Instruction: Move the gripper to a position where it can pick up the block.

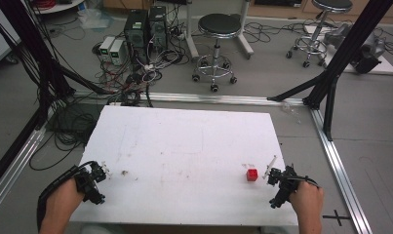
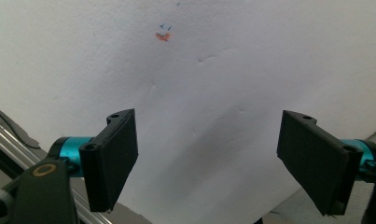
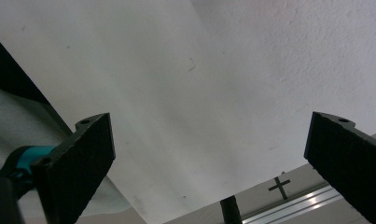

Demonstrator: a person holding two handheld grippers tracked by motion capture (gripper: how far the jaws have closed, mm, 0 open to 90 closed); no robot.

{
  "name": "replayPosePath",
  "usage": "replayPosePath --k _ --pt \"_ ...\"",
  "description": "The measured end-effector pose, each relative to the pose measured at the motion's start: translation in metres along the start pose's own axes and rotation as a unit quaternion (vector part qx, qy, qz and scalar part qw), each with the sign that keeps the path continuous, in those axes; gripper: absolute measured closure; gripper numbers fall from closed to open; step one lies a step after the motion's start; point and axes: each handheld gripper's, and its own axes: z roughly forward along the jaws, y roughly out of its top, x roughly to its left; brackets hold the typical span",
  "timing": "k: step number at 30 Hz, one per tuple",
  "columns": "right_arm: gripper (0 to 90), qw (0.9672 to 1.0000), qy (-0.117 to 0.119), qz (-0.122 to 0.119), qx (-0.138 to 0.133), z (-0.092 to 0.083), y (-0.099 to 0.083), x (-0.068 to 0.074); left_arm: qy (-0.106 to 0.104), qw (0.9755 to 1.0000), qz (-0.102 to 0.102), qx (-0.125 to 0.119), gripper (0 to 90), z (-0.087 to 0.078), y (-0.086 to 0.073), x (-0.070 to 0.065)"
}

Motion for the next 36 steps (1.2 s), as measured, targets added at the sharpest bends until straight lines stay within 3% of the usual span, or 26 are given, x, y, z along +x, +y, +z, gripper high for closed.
replayPosePath --k 25,36 --pt "0.8 0.9997 -0.014 0.001 -0.02 -0.003 -0.004 -0.001 -0.001 1.0 -0.004 -0.005 20.6 -0.001 0.0 0.001" --pt "0.9 0.9989 -0.006 0.028 -0.037 -0.005 -0.013 -0.002 -0.002 0.9999 -0.014 -0.006 20.8 0.0 -0.005 0.007"
